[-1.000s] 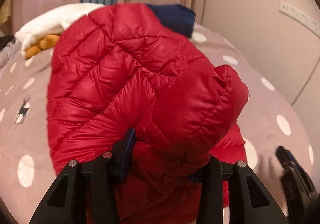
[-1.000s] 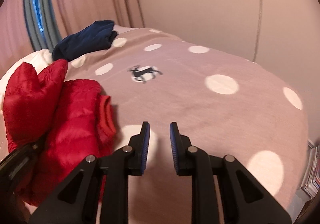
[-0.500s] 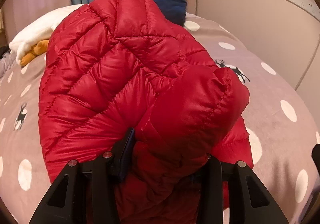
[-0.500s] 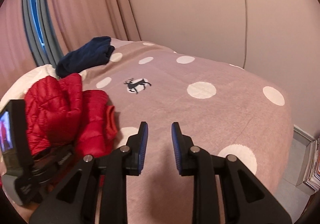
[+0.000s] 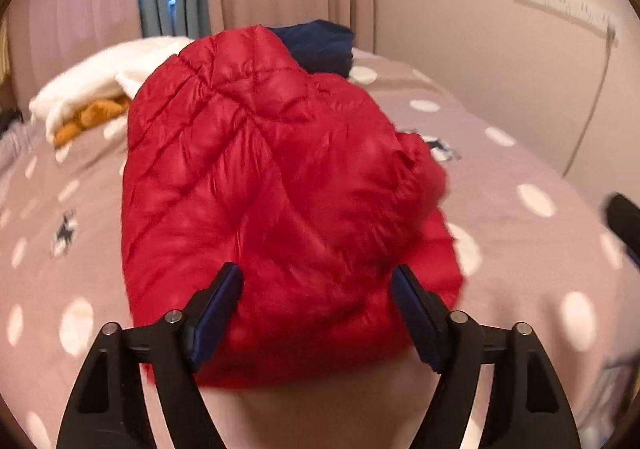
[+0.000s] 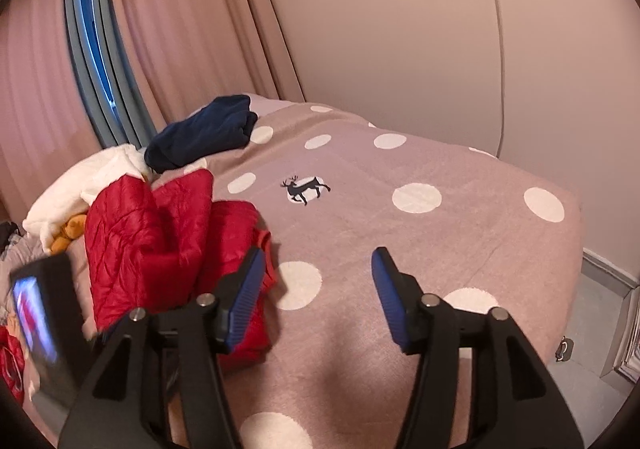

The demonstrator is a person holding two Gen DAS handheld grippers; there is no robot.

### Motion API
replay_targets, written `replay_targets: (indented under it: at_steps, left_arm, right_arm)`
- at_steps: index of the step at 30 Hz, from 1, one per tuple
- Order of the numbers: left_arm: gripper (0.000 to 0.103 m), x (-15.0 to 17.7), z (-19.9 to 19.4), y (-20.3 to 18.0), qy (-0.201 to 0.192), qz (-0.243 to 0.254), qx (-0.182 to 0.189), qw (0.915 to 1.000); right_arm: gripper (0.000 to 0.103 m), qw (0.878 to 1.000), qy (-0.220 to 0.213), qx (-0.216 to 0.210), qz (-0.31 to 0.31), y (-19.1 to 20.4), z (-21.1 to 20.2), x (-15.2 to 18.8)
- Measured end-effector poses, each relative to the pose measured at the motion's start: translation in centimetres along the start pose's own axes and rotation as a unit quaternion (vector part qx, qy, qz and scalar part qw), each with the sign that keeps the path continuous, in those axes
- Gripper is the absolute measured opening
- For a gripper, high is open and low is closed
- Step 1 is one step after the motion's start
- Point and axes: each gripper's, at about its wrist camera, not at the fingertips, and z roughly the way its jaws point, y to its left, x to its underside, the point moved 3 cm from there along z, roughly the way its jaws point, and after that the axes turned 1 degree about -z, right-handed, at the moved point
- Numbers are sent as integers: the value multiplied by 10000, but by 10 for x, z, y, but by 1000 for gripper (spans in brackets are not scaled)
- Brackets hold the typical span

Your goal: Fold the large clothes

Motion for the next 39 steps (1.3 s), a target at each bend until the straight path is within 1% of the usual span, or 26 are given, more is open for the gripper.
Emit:
replay_targets:
  at_steps: [1, 3, 4, 5, 7, 8, 10, 11, 13, 14, 16, 18, 22, 24, 28, 34, 36, 37, 38, 39]
  left_arm:
    - [77, 3, -7, 3, 16, -101, 22, 9999]
    - [77, 10, -29, 9, -26, -176, -81, 9998]
    - [77, 13, -37, 11, -62, -198, -46, 9998]
    - [77, 18, -50, 15, -151, -280, 93, 9995]
    - [77, 21, -64, 26, -312, -480, 186, 9982]
    - [77, 21, -70, 35, -411, -649, 95, 9970]
    - [76, 24, -76, 52, -525, -910, -213, 9942]
    - [75, 23, -76, 64, -532, -1030, -387, 9925]
    - [63, 24, -72, 82, -427, -1227, -552, 9900]
    - [61, 26, -72, 93, -362, -1385, -620, 9878]
    - [57, 31, -71, 114, -308, -1751, -637, 9820]
    - [57, 35, -66, 132, -262, -1979, -733, 9771]
    - [55, 38, -55, 156, -182, -2146, -1017, 9712]
    - [55, 35, -45, 168, -147, -2319, -1002, 9674]
    - [55, 37, -36, 187, -60, -2456, -1050, 9636]
    - [55, 44, -32, 203, 59, -2686, -1214, 9556]
    - [55, 47, -25, 208, 158, -2750, -1206, 9537]
    - [55, 48, -26, 208, 183, -2771, -1212, 9530]
    - [55, 49, -24, 210, 212, -2789, -1223, 9523]
    - [55, 50, -22, 211, 223, -2791, -1236, 9520]
  right_arm:
    - [61, 10000, -20, 3, 3, 1, -2, 0]
    - [63, 10000, -70, 36, -61, 3, -6, -3]
    - [64, 9999, -74, 49, -88, 4, -7, -4]
    - [65, 9999, -76, 13, -88, 6, -8, -6]
    - [73, 9999, -70, -122, -10, 8, -9, -7]
    - [75, 9997, -54, -244, 58, 12, -10, -8]
    - [84, 9993, -31, -376, 59, 20, -9, -8]
    - [86, 9990, -7, -441, 17, 25, -8, -7]
    - [89, 9985, 38, -547, -75, 39, -4, -6]
    - [90, 9980, 63, -626, -102, 46, -3, -5]
    - [94, 9965, 141, -812, -130, 61, 1, -3]
    - [95, 9952, 221, -932, -180, 77, 7, 0]
    - [96, 9938, 354, -1001, -342, 102, 17, 9]
    - [96, 9929, 418, -1033, -409, 113, 22, 14]
    - [97, 9922, 550, -995, -512, 126, 36, 21]
    - [99, 9908, 717, -1020, -535, 143, 65, 23]
    - [98, 9894, 707, -1077, -666, 154, 72, 26]
    - [91, 9882, 744, -1100, -766, 159, 77, 29]
    - [80, 9865, 827, -1121, -861, 164, 83, 33]
    - [60, 9853, 905, -1104, -937, 168, 89, 38]
